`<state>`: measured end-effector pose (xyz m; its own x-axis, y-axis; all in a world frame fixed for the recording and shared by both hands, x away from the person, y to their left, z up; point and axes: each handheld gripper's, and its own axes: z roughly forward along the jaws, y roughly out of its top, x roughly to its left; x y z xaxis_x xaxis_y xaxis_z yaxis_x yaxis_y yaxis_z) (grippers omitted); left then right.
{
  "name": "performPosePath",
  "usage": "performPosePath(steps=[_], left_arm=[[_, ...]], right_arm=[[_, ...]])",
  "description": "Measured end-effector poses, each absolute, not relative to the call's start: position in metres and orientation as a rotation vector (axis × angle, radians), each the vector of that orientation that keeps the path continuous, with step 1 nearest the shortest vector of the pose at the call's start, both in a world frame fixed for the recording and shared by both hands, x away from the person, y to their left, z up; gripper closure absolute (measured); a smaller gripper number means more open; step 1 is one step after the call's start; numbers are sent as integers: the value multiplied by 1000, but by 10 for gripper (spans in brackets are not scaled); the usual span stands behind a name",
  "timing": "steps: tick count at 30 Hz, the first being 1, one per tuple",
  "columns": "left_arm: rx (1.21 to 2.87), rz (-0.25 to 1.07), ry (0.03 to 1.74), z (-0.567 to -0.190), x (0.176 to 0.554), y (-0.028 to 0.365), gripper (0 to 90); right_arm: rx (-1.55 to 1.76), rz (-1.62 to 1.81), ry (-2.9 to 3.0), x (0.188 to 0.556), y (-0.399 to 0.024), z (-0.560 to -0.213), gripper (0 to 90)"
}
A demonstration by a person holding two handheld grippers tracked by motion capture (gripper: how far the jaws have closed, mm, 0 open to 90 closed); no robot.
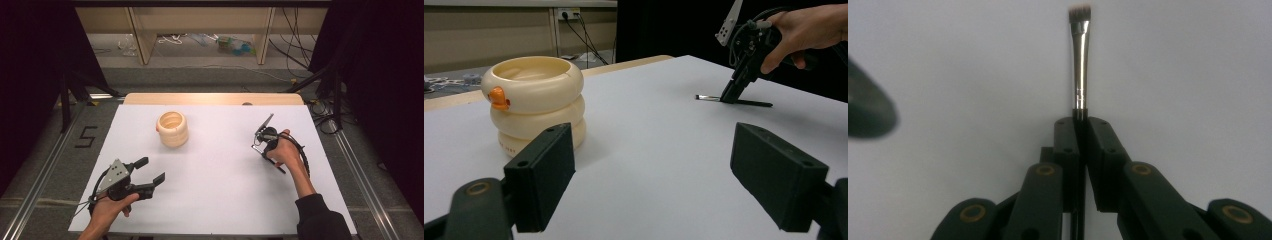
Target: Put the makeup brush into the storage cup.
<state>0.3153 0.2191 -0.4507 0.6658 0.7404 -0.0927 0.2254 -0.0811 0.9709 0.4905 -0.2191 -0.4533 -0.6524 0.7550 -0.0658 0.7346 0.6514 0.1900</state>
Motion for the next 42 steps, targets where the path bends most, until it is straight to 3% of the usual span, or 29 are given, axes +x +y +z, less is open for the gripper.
performPosePath(steps=[23,34,42], left_arm=[[1634,510,800,-451,316,219,179],[1635,508,798,-450,316,218,179],[1637,505,802,-451,317,217,180]], right_arm=[[1176,141,2746,492,-212,-452,840],[1116,569,2623,488,-215,-411,840],[1059,836,2481,488,-206,-400,840]])
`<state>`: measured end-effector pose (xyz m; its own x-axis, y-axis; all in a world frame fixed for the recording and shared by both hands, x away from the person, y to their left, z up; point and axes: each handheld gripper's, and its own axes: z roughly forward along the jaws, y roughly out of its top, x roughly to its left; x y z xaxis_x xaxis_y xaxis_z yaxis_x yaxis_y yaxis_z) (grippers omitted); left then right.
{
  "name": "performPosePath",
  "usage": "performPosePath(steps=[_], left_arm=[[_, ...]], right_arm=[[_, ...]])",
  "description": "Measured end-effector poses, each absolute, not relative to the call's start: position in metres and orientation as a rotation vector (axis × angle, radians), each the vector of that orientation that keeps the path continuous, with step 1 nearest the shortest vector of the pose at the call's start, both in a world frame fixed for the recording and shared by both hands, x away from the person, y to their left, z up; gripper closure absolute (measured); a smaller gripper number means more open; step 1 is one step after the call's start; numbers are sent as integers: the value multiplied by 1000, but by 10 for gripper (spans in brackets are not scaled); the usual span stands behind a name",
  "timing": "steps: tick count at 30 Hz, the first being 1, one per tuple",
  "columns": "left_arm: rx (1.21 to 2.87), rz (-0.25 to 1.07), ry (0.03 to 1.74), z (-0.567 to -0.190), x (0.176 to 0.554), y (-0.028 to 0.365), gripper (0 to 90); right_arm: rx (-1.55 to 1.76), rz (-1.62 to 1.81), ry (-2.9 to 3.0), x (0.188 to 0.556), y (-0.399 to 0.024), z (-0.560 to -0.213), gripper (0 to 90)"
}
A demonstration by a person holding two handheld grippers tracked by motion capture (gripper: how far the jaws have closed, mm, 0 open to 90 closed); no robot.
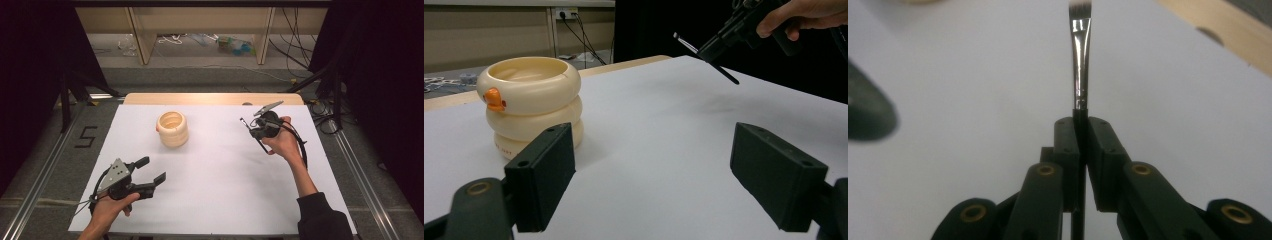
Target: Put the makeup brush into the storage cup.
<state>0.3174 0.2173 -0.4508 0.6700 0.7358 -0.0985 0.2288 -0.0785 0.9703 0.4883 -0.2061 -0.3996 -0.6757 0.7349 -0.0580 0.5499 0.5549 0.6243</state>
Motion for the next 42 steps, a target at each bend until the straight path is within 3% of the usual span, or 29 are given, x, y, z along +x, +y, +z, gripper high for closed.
performPosePath(steps=[22,42], left_arm=[[1638,503,801,-451,319,216,180],[1633,489,812,-452,319,216,181]], right_arm=[[877,1559,2244,496,-137,-388,840],[850,1684,2165,514,-94,-387,841]])
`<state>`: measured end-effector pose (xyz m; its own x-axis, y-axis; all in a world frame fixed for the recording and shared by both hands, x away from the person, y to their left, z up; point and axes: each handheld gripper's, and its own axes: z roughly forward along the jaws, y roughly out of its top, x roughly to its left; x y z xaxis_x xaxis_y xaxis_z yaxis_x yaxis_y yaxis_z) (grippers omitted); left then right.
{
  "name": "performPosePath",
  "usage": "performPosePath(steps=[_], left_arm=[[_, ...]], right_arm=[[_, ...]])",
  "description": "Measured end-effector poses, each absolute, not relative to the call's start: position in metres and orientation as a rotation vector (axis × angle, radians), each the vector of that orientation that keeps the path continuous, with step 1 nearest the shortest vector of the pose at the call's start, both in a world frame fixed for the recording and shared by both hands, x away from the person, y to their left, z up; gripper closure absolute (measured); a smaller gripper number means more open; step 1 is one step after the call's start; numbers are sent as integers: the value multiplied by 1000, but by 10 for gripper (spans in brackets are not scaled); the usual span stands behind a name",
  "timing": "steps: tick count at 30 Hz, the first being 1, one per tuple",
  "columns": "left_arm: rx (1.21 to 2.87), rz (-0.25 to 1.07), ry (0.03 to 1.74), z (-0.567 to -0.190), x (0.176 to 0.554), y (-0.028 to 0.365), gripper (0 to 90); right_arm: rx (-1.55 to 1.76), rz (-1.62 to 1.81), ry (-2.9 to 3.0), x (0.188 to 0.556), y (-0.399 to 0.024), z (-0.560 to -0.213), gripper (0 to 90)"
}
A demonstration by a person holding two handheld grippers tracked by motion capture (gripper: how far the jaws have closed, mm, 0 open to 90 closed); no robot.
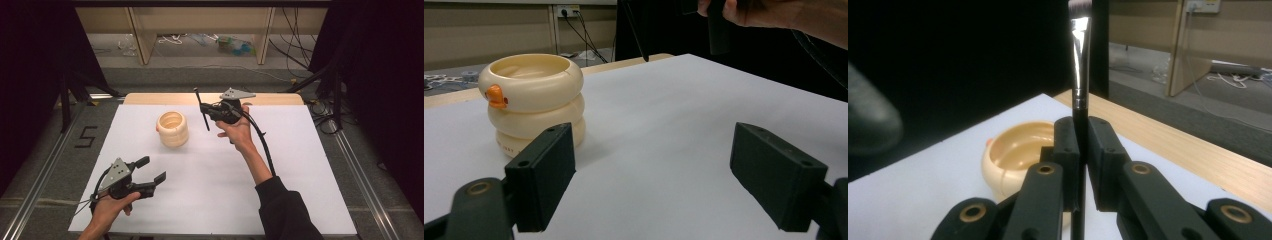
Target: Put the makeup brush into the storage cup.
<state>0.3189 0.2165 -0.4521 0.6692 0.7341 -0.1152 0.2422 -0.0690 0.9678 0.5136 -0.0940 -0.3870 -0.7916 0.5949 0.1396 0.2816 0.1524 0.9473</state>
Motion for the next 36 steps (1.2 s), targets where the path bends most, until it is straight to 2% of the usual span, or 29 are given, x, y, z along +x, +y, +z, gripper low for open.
performPosePath(steps=[12,36], left_arm=[[1631,501,817,-452,320,217,181],[1634,505,812,-452,320,218,181]], right_arm=[[836,1740,2137,522,-68,-385,841],[844,1768,2107,536,-51,-386,841]])
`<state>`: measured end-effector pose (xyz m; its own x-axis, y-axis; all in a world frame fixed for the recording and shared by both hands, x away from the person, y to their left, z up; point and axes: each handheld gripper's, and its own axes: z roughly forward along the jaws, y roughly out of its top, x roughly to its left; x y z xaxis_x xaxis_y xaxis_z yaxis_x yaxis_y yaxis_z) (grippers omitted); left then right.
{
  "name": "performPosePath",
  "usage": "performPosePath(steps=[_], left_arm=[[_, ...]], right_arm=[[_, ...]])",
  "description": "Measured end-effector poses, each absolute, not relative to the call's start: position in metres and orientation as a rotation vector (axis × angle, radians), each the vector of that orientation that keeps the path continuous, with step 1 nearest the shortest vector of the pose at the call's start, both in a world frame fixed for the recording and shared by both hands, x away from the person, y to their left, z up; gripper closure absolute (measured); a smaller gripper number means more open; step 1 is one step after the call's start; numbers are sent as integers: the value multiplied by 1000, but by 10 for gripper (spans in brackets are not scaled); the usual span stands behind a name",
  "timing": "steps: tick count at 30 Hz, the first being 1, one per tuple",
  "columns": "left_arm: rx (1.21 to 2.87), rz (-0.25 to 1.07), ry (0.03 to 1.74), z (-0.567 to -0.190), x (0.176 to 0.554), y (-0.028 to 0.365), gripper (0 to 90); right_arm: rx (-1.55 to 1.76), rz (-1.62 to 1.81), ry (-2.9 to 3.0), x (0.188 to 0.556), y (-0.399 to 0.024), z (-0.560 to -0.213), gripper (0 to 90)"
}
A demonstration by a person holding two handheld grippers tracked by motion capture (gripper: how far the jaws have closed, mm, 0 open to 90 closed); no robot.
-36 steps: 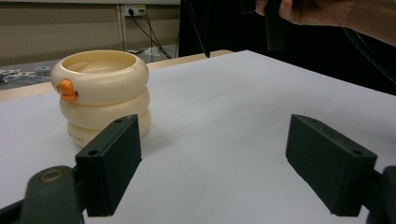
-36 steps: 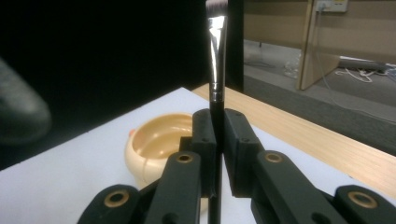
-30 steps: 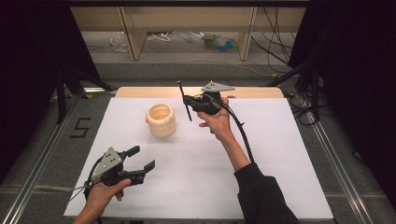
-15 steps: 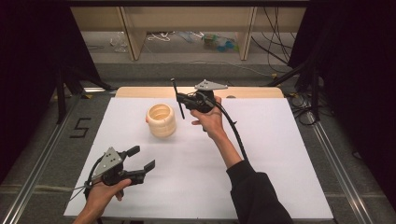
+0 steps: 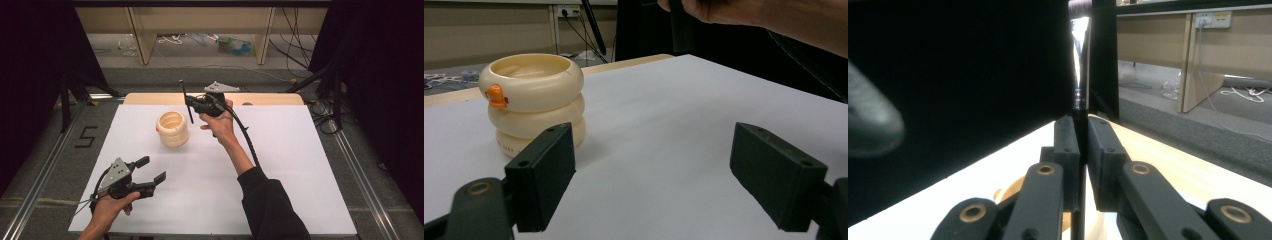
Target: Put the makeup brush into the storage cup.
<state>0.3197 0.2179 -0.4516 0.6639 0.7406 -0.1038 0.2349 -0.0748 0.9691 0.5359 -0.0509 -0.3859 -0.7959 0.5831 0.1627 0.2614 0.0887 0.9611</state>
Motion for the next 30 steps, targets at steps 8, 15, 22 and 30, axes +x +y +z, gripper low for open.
performPosePath(steps=[8,15,22,30], left_arm=[[1636,501,816,-452,320,217,181],[1638,505,808,-452,321,217,181],[1636,504,809,-451,320,218,183],[1633,505,809,-451,319,218,184]], right_arm=[[871,1778,2110,538,-48,-389,841],[839,1746,2116,541,-41,-384,841],[805,1786,2115,540,-26,-373,841],[797,1816,2103,540,-18,-377,841]])
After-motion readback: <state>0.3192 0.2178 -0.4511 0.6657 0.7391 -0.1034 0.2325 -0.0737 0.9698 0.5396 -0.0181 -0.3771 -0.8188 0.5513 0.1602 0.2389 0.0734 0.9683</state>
